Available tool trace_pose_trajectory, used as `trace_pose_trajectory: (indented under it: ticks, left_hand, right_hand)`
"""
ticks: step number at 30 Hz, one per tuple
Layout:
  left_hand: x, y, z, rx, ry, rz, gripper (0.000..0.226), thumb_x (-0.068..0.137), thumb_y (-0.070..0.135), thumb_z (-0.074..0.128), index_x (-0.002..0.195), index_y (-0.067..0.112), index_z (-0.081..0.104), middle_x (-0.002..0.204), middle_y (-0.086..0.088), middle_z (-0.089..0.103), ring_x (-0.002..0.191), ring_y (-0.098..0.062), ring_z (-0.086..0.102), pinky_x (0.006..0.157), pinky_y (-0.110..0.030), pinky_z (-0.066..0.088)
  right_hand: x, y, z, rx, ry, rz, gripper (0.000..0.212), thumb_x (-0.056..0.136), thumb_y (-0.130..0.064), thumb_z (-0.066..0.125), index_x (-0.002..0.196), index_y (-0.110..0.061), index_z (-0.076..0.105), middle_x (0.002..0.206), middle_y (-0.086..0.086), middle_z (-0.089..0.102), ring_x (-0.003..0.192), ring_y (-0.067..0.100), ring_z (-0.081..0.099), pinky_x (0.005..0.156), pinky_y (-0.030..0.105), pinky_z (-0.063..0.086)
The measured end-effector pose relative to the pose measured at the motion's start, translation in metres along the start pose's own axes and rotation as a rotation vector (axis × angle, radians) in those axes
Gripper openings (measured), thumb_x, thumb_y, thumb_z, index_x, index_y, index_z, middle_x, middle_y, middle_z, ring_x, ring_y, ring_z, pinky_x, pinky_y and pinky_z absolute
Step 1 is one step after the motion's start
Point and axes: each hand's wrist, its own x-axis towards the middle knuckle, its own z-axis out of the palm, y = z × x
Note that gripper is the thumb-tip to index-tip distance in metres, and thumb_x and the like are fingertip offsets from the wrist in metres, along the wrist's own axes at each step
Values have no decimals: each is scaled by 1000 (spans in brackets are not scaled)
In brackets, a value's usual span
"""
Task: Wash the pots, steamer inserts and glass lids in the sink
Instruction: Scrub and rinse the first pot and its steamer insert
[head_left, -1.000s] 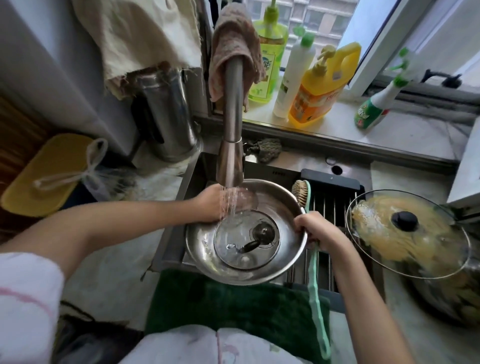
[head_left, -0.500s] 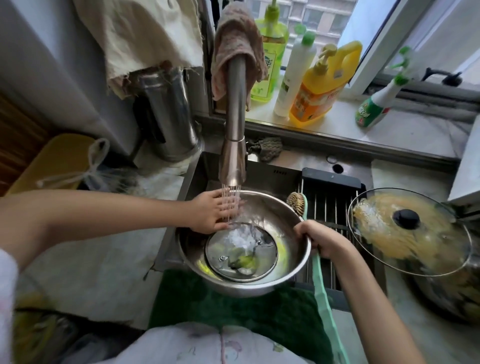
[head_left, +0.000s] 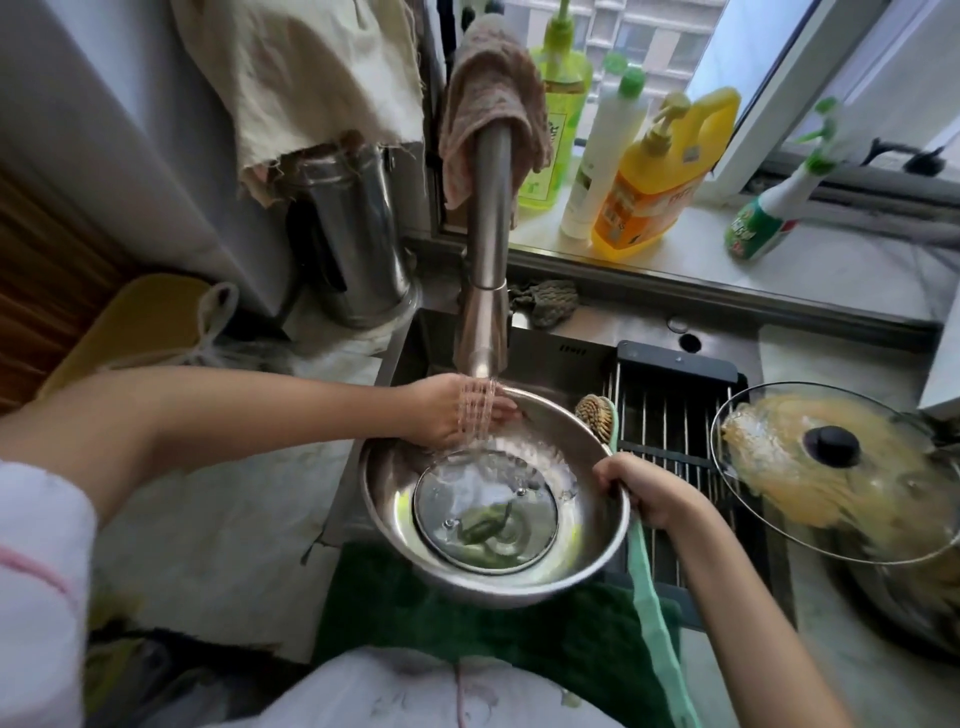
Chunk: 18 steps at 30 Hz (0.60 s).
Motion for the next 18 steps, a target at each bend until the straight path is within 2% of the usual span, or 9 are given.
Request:
trace_pose_trajectory:
  ticks: [3, 5, 6, 8, 9, 11, 13, 16, 18]
  left_hand:
    - [2, 9, 1, 72, 23, -84, 60, 99, 44, 16, 149, 13, 27, 156, -7, 23, 145, -19, 18, 120, -40, 3]
    - [14, 8, -10, -66, 15, 0, 58, 99, 41, 21, 147, 9, 30, 154, -8, 27, 144, -19, 20, 120, -39, 6]
    - [23, 9, -15, -48, 48, 52, 56, 99, 38, 24, 147, 9, 31, 154, -8, 29, 144, -17, 21, 120, -38, 8]
    - [34, 5, -19, -54, 64, 121, 54, 99, 35, 23, 147, 9, 32, 153, -6, 30, 143, -15, 22, 120, -33, 5]
    - [32, 4, -22, -33, 91, 95, 55, 100, 35, 19, 147, 10, 31, 153, -6, 30, 143, -15, 22, 120, -31, 2]
    - [27, -3, -18, -69, 74, 5, 55, 100, 35, 14, 149, 10, 22, 157, -6, 21, 145, -16, 14, 118, -28, -9]
    - [21, -2, -20, -91, -80, -148, 54, 102, 34, 17, 151, 12, 9, 160, -5, 5, 146, -13, 1, 118, -32, -10]
    - [14, 6, -21, -252, -212, -462, 55, 98, 30, 39, 149, 17, 23, 157, -7, 20, 143, -22, 20, 117, -43, 19]
    - [11, 14, -28, -508, -345, -626, 49, 100, 32, 34, 146, 14, 31, 154, -17, 24, 142, -31, 22, 114, -46, 21]
  right_hand:
    - [0, -6, 1, -59, 24, -44, 42, 78, 3, 40, 39, -12, 40, 33, 1, 31, 23, 12, 29, 31, 10, 22]
    - [-3, -16, 6, -88, 27, -74, 28, 71, -2, 46, 45, -9, 39, 33, 0, 31, 24, 12, 29, 32, 11, 21]
    - [-4, -20, 9, -92, 32, -83, 20, 66, -5, 48, 48, -9, 39, 33, -1, 31, 25, 12, 29, 33, 12, 20]
    - [-7, -25, 10, -74, 42, -90, 26, 72, -1, 46, 50, -9, 36, 31, -3, 30, 23, 9, 26, 31, 11, 18]
    - [-8, -25, 9, -52, 57, -90, 33, 78, 4, 42, 49, -9, 35, 30, -4, 29, 22, 8, 25, 29, 10, 18]
    - [-13, -23, 2, 18, 104, -84, 45, 83, 8, 37, 41, -8, 38, 28, -2, 29, 20, 9, 25, 28, 9, 18]
    - [-18, -21, -6, 70, 151, -70, 49, 83, 7, 36, 36, -9, 39, 27, 1, 27, 19, 11, 25, 28, 9, 21]
    - [-20, -24, -14, 122, 216, -72, 36, 82, 5, 37, 48, -6, 35, 28, 1, 25, 19, 14, 25, 28, 13, 28]
    - [-18, -28, -18, 138, 268, -89, 31, 83, 4, 39, 53, -4, 38, 28, 2, 26, 19, 15, 26, 28, 16, 30]
